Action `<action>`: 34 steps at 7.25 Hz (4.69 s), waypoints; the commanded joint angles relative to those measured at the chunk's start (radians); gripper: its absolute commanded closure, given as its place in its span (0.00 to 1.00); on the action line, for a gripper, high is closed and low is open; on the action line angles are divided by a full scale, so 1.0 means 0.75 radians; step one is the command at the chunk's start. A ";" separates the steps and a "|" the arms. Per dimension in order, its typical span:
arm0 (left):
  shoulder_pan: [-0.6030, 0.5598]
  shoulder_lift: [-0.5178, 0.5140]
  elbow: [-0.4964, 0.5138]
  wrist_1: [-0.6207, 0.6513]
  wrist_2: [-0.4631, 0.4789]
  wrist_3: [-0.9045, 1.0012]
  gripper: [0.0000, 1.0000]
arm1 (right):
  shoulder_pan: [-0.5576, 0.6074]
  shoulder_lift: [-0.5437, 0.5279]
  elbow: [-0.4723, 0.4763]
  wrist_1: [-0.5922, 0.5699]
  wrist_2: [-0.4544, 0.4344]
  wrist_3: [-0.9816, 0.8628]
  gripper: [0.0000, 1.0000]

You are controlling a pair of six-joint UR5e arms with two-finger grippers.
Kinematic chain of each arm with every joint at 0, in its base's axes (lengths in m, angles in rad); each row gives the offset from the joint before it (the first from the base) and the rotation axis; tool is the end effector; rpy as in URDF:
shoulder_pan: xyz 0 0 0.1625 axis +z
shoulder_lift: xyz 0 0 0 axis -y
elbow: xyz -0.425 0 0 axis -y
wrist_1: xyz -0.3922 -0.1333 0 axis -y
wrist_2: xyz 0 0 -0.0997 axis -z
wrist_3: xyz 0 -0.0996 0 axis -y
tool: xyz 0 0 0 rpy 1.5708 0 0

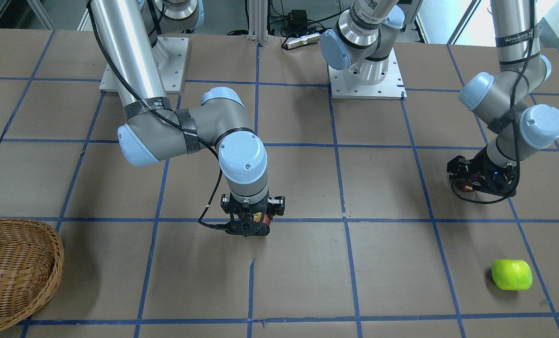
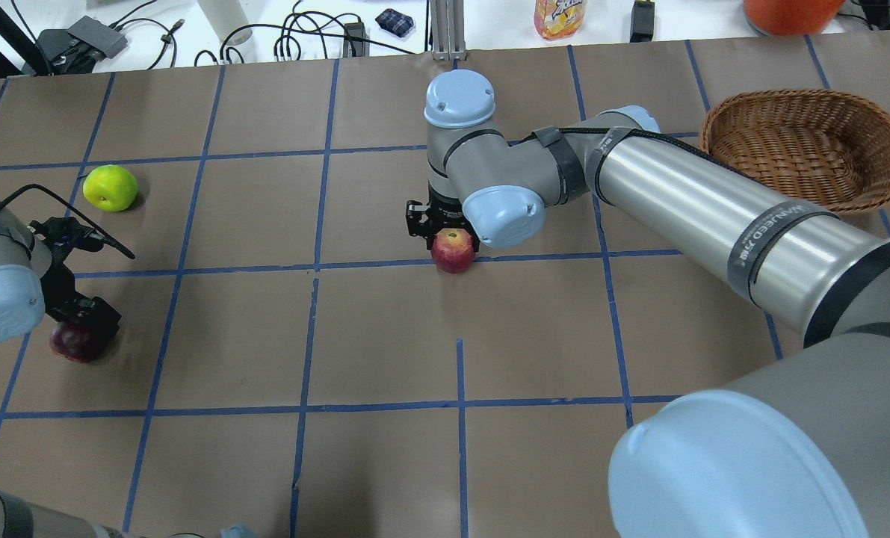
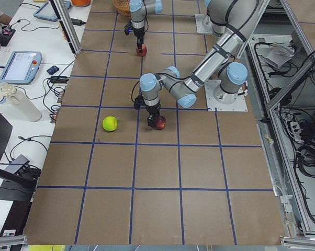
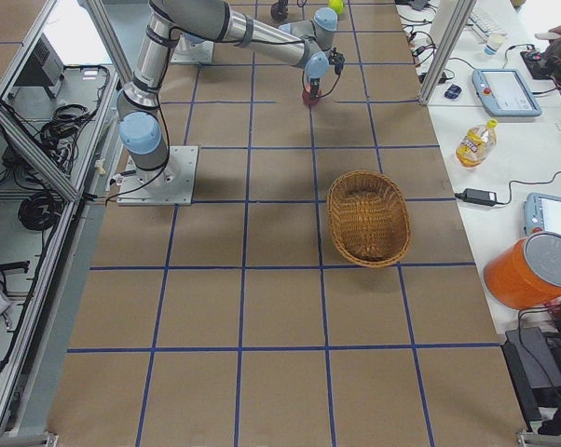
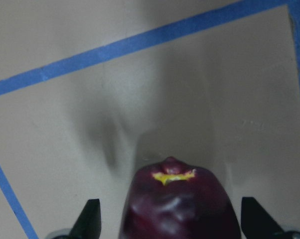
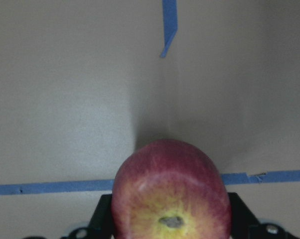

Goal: Put all apples into basket
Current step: 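Lift red-yellow apple into basket with right gripper while left grasps dark red apple, then carry the dark red apple to table center and release it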

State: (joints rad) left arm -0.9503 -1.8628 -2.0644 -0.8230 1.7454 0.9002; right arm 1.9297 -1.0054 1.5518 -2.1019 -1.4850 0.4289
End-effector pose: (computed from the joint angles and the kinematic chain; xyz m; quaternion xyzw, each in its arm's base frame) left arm 0.1937 -0.4706 0.1903 0.1405 0.9861 0.0737 0.0502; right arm 0.3650 -0.5690 0.2168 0.0353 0.9984 0.0235 0.0367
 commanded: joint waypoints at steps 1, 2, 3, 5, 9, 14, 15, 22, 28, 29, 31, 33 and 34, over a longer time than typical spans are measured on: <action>0.001 -0.001 -0.005 0.001 -0.004 -0.002 0.07 | -0.038 -0.117 -0.032 0.047 0.004 0.001 1.00; 0.001 0.001 -0.003 0.005 -0.006 -0.002 0.45 | -0.106 -0.176 -0.078 0.116 -0.010 -0.019 1.00; 0.001 0.007 -0.005 -0.011 -0.004 -0.014 0.61 | -0.214 -0.212 -0.136 0.236 -0.012 -0.024 1.00; -0.029 0.058 0.002 -0.070 -0.012 -0.093 0.62 | -0.518 -0.226 -0.275 0.455 -0.067 -0.221 1.00; -0.364 0.183 0.028 -0.240 -0.106 -0.660 0.62 | -0.938 -0.179 -0.343 0.518 -0.300 -1.061 1.00; -1.068 -0.023 0.226 -0.092 -0.328 -1.784 0.58 | -1.135 0.066 -0.349 0.162 -0.391 -1.304 1.00; -1.146 -0.085 0.291 -0.079 -0.355 -1.846 0.56 | -1.141 0.115 -0.355 0.160 -0.386 -1.300 1.00; -1.245 -0.249 0.431 0.046 -0.427 -2.008 0.00 | -1.141 0.134 -0.359 0.100 -0.364 -1.292 0.00; -0.998 0.015 0.531 -0.344 -0.439 -1.435 0.00 | -0.787 -0.164 -0.347 0.536 -0.070 -0.728 0.00; -0.868 0.056 0.533 -0.450 -0.431 -1.209 0.00 | -0.629 -0.169 -0.345 0.542 -0.069 -0.656 0.00; -0.602 0.066 0.529 -0.506 -0.425 -0.990 0.00 | -0.359 -0.165 -0.347 0.526 -0.069 -0.650 0.00; -0.370 -0.031 0.560 -0.460 -0.407 -0.749 0.00 | -0.203 -0.132 -0.323 0.526 -0.067 -0.654 0.00; -0.335 -0.066 0.596 -0.443 -0.399 -0.732 0.00 | -0.154 -0.102 -0.294 0.524 -0.065 -0.654 0.00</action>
State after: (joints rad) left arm -1.2676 -1.8736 -1.6422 -1.1742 1.4387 0.3031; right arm 1.7534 -1.1065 1.3097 -1.7068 -1.5351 -0.0611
